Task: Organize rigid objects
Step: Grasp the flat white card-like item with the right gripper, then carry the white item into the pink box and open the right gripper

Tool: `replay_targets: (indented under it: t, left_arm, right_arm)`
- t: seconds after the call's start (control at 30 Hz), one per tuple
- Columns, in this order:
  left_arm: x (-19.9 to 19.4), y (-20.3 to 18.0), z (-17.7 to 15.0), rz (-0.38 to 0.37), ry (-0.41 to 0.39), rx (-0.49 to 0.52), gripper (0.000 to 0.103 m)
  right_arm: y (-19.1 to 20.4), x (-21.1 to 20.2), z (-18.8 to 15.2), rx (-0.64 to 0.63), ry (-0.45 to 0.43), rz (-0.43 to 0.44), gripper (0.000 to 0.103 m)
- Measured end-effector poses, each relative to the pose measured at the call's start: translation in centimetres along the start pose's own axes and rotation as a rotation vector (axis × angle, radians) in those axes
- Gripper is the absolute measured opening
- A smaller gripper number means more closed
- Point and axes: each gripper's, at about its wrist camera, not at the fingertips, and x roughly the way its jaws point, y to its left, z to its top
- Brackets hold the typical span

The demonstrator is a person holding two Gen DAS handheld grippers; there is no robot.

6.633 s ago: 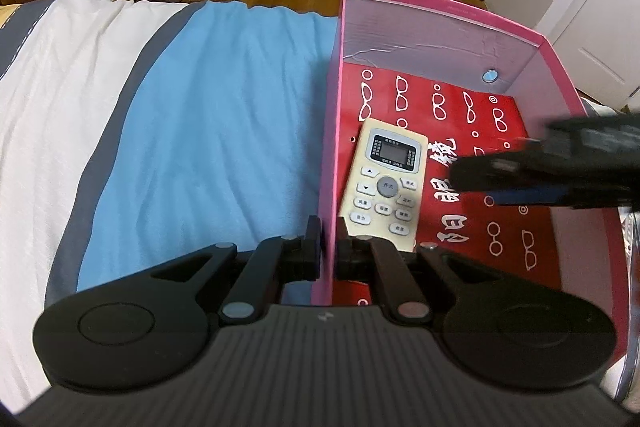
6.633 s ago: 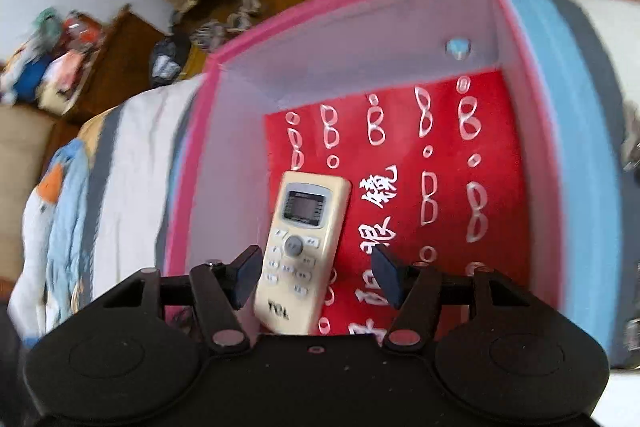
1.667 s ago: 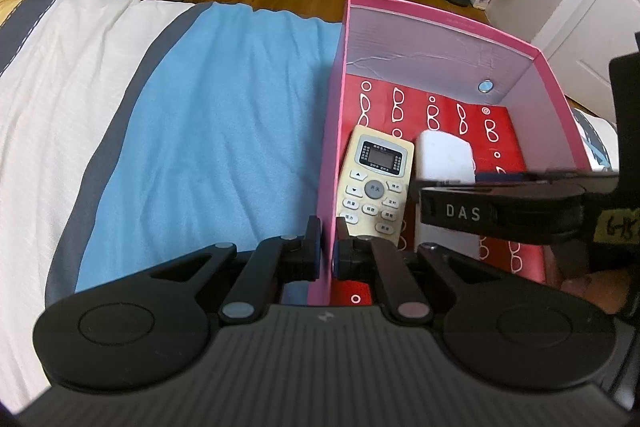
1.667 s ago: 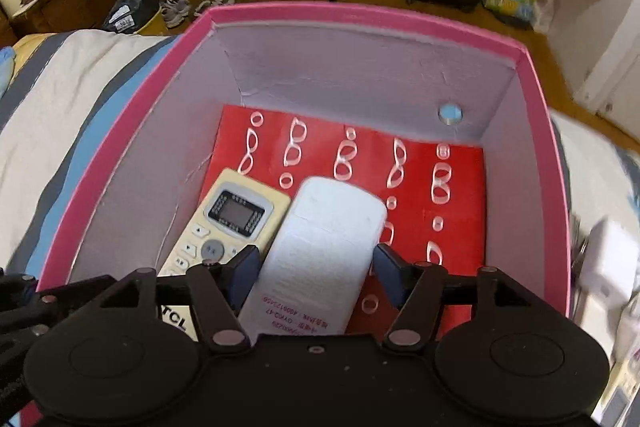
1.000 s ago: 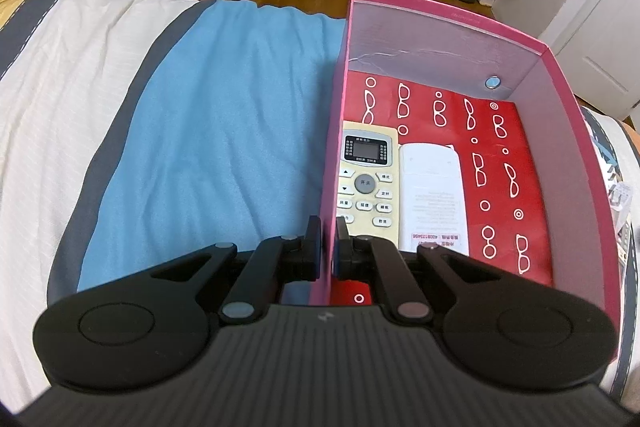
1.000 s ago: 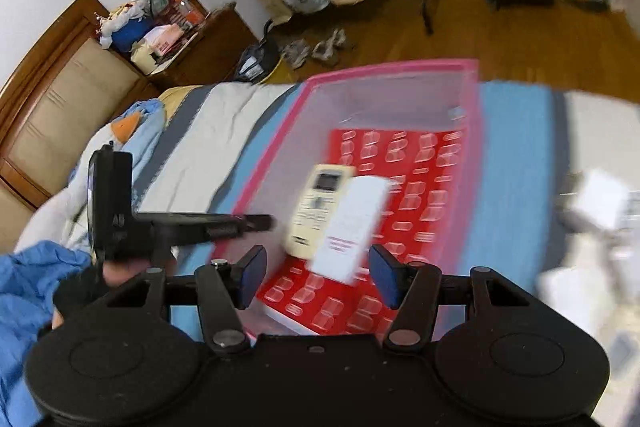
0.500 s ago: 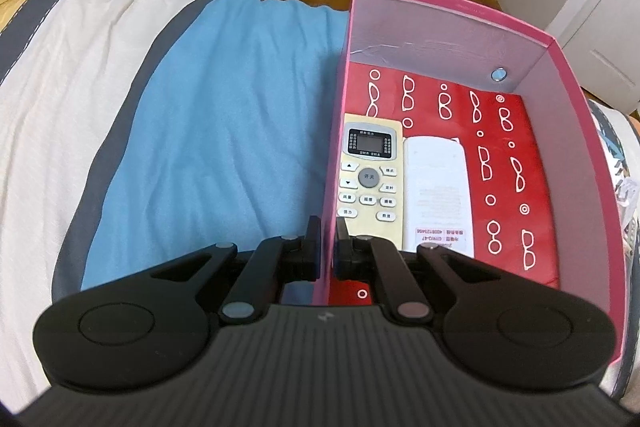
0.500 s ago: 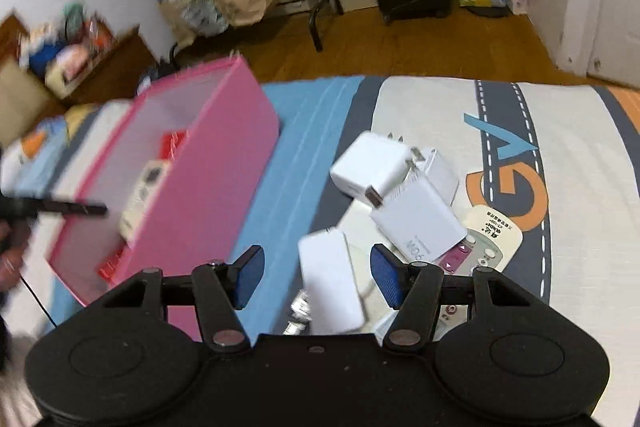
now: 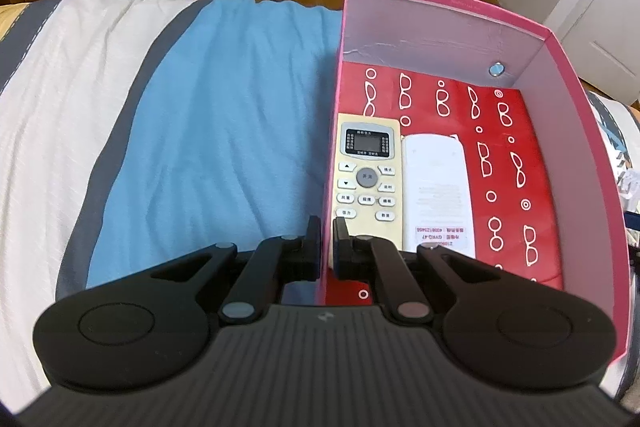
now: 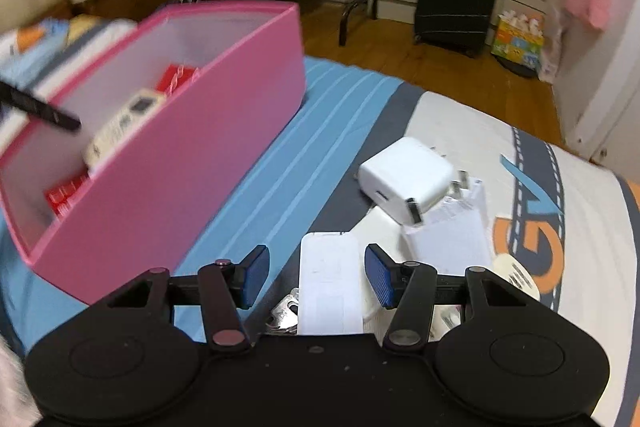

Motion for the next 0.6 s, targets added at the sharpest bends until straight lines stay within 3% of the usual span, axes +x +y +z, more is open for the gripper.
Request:
replay_targets:
  t: [0.13, 0.23, 0.4, 0.6]
  left_arm:
    - [0.1, 0.0, 0.1, -0.003, 0.039, 0.03, 0.005]
    - [0.0, 0.1, 0.0, -0.012, 0.032, 0.032, 0.005]
    - [-0.2, 0.3, -0.2, -0.017, 0.012, 0.034, 0.003]
    - [-0.7, 0.5, 0.0, -0.033, 0.0, 0.033, 0.003]
  right_arm:
    - [1.4, 1.6, -0.6, -0.095, 0.052, -0.074, 0.056]
    - [1.7, 1.5, -1.3, -0.139, 0.054, -0.123, 0.044]
    - [-0.1, -0.2, -1.0, 0.012, 0.025, -0.063, 0.043]
    - [0.7, -3.4, -0.9, 0.025, -0.076, -0.074, 0.043]
